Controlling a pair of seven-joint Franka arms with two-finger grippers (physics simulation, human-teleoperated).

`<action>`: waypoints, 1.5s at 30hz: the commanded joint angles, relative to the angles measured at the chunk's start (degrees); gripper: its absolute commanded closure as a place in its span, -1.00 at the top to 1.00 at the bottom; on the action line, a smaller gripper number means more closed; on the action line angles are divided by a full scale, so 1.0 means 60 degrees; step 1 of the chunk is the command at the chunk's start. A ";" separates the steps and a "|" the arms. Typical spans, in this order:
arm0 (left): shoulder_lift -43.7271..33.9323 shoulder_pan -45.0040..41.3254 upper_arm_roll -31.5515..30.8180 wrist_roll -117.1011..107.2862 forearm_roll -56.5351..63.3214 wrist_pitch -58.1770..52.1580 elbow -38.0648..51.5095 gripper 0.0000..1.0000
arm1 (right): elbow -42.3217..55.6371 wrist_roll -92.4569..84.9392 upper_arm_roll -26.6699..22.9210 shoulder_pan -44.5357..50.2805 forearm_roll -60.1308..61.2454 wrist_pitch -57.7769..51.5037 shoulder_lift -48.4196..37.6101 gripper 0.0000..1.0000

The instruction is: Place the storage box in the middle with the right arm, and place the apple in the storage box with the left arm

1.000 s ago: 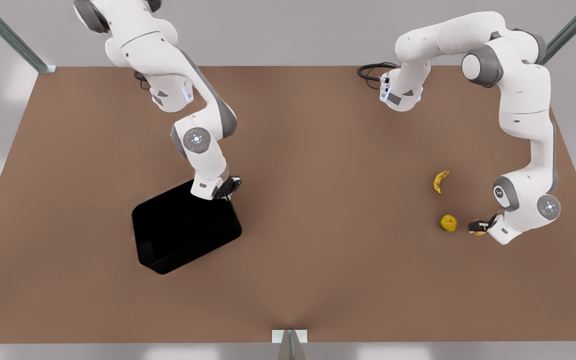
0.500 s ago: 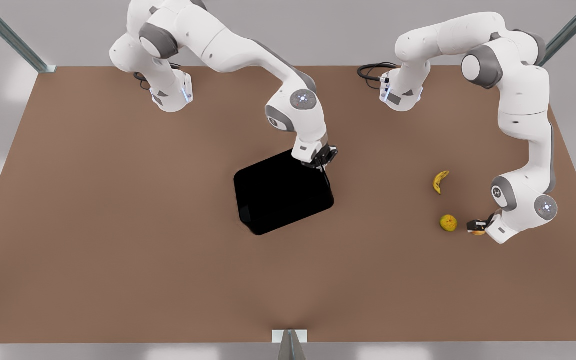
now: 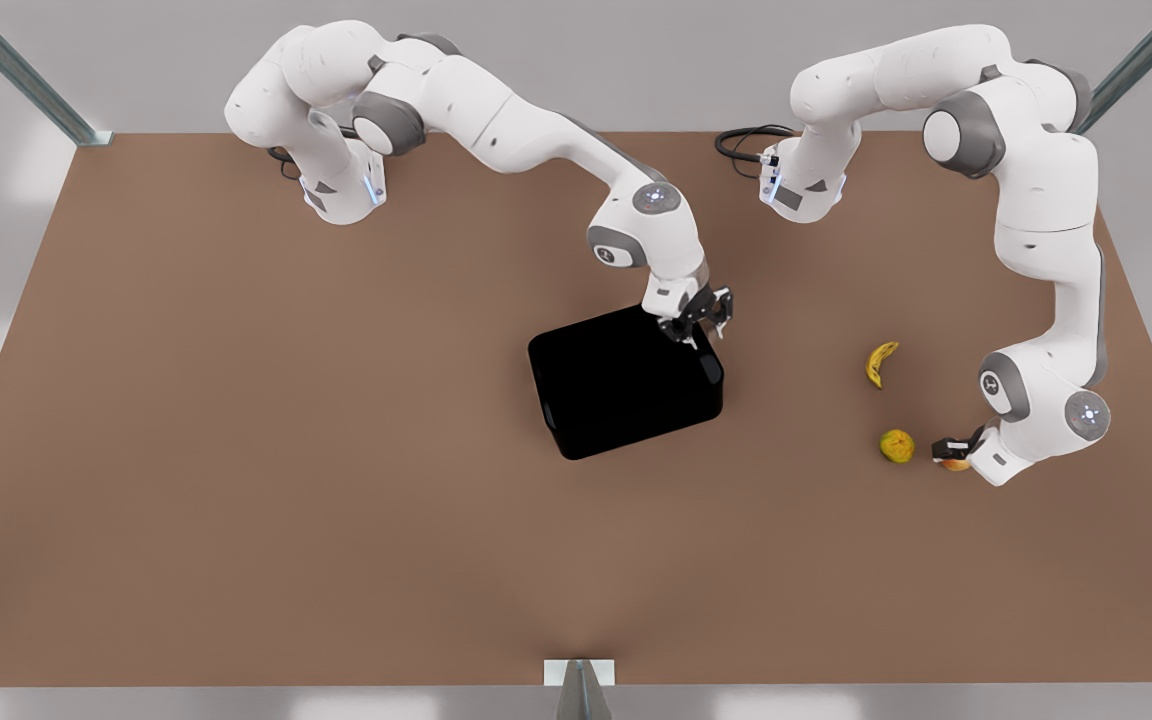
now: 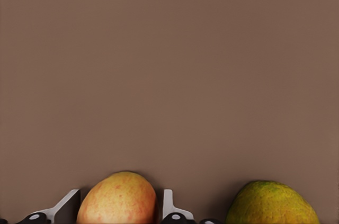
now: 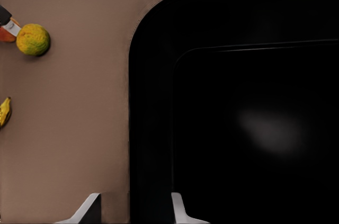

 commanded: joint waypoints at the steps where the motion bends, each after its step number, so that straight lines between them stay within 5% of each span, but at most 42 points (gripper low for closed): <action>1: 0.0000 0.0000 0.0000 0.0000 0.0001 0.0000 0.0000 0.56 | -0.0004 -0.0179 0.0012 -0.0004 0.0199 0.0073 -0.0015 1.00; 4: 0.0000 0.0000 0.0000 0.0000 0.0001 0.0000 0.0000 0.51 | -0.0414 -0.0194 0.0085 -0.0296 0.0229 -0.0176 -0.0864 1.00; 13: 0.0000 0.0000 0.0000 0.0000 0.0001 -0.0015 0.0000 0.45 | -0.3065 -0.4969 0.0715 -0.4265 0.0170 -0.6400 -0.6504 1.00; 17: 0.0000 0.0000 0.0000 -0.0015 0.0001 -0.0029 0.0000 0.31 | -0.4091 -0.6946 0.1213 -0.7605 0.0155 -0.7485 -0.8424 1.00; 20: -0.0015 0.0000 0.0000 -0.0015 0.0001 -0.0044 0.0000 0.28 | -0.3916 -0.7064 0.1227 -0.8617 0.0097 -0.8174 -0.8717 1.00; 32: -0.0220 0.0000 0.0000 -0.0059 0.0001 -0.0132 -0.0205 0.36 | -0.3490 -0.6932 0.1286 -0.8383 -0.0343 -0.8716 -0.8541 1.00; 37: -0.1435 -0.0059 -0.0029 -0.0439 -0.0028 -0.0805 -0.0878 0.36 | -0.3476 -0.6976 0.1286 -0.8412 -0.0343 -0.8746 -0.8556 1.00; 42: -0.3427 -0.0102 -0.1551 -0.2694 -0.0028 -0.2152 -0.1904 0.37 | -0.3476 -0.6991 0.1271 -0.8441 -0.0343 -0.8746 -0.8570 1.00; 45: -0.4058 -0.1522 -0.1699 -0.4628 -0.0043 -0.2812 -0.2021 0.37 | -0.3476 -0.7005 0.1271 -0.8485 -0.0343 -0.8760 -0.8570 1.00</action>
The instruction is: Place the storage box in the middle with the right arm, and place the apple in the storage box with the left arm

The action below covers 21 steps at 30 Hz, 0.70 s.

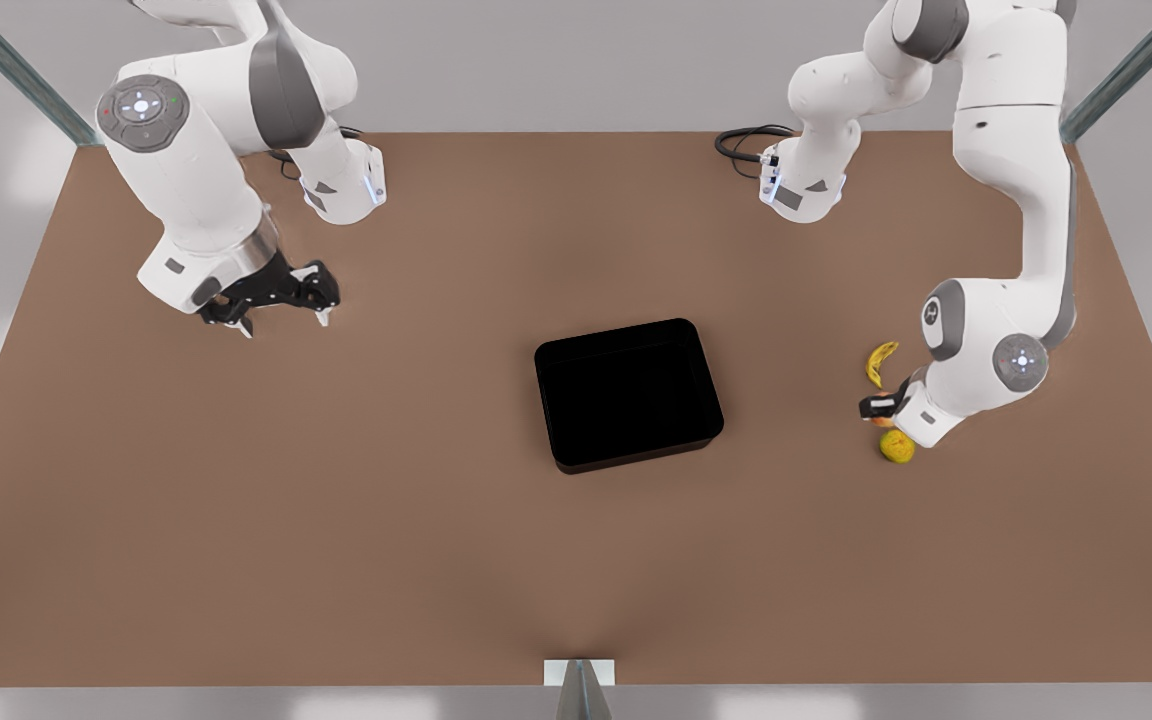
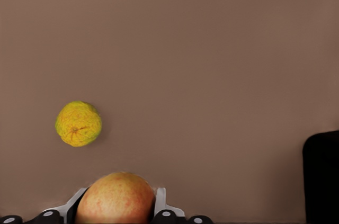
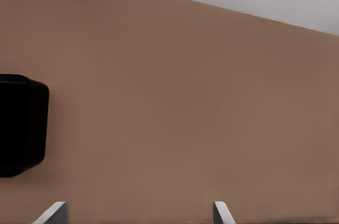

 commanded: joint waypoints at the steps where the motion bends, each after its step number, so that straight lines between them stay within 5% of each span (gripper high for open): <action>1: -0.0051 -0.0275 0.0006 -0.0253 -0.0504 -0.0069 0.0022 0.37 | -0.0001 0.0000 0.0000 0.0040 0.0000 0.0000 -0.0001 1.00; 10: 0.0696 -0.4860 0.0080 -0.4692 -0.0827 -0.0362 0.1985 0.38 | -0.0015 0.0000 0.0000 0.0040 0.0000 -0.0015 0.0014 1.00; 16: 0.1370 -0.5974 0.0124 -0.5747 -0.0827 -0.0201 0.2762 0.40 | -0.0001 0.0000 0.0000 0.0070 0.0000 -0.0029 0.0014 1.00; 17: 0.1370 -0.5974 0.0124 -0.5733 -0.0812 -0.0171 0.2762 1.00 | -0.0001 0.0000 0.0000 0.0070 0.0000 -0.0029 0.0014 1.00; 21: 0.1370 -0.5887 0.0094 -0.5733 -0.0739 -0.0069 0.2732 1.00 | -0.0001 0.0000 0.0014 0.0099 0.0000 -0.0029 0.0014 1.00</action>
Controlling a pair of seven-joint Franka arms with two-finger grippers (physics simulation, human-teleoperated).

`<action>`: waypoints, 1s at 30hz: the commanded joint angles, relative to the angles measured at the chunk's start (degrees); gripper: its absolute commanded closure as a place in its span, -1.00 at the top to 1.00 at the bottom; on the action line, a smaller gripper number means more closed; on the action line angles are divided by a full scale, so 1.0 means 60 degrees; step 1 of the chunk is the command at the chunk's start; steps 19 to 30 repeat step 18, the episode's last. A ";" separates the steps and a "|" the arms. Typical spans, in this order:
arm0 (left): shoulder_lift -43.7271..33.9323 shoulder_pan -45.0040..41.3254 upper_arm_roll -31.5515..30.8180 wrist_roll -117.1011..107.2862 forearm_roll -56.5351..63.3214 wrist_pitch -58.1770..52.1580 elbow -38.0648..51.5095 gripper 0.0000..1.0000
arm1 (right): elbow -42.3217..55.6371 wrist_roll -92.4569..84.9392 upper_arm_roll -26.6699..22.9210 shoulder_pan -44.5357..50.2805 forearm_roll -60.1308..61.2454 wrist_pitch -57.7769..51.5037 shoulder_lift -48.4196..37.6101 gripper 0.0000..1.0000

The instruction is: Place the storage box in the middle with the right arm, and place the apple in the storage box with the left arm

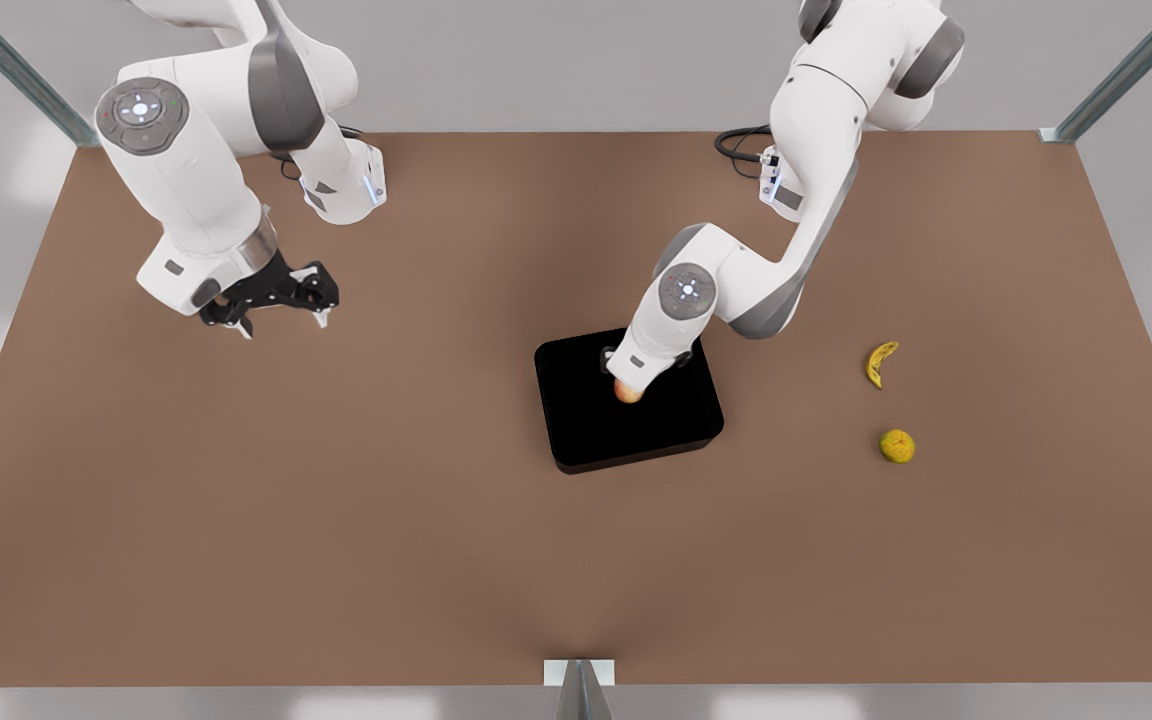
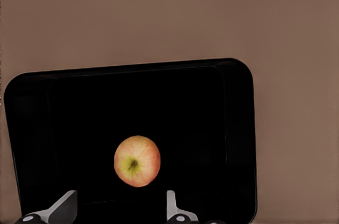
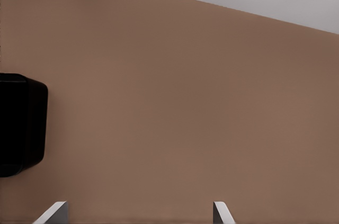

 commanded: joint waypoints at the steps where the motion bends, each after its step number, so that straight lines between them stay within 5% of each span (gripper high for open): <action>1: -0.0004 0.0002 -0.0001 0.0000 0.0045 0.0006 -0.0001 1.00 | 0.0000 0.0003 -0.0001 -0.0225 0.0000 0.0000 0.0000 1.00; 5: -0.0399 0.0528 0.0028 0.0102 0.0045 -0.0506 0.0174 1.00 | 0.0000 0.0003 -0.0001 -0.0210 0.0000 -0.0044 0.0000 1.00; 8: -0.0692 0.1875 0.0014 0.0892 0.0045 -0.2659 0.1464 1.00 | 0.0000 0.0003 -0.0001 -0.0210 0.0000 -0.0044 0.0000 1.00; 15: -0.2127 0.4205 0.2724 0.5741 0.0059 -0.4594 0.1639 1.00 | 0.0000 0.0003 -0.0001 -0.0210 0.0000 -0.0044 0.0000 1.00; 18: -0.2596 0.5273 0.2461 0.6296 0.0484 -0.4784 0.1508 1.00 | 0.0000 0.0003 -0.0001 -0.0210 0.0000 -0.0044 -0.0015 1.00; 30: -0.2596 0.5273 0.2461 0.6296 0.0484 -0.4784 0.1508 1.00 | 0.0000 0.0003 -0.0001 -0.0210 0.0000 -0.0044 -0.0015 1.00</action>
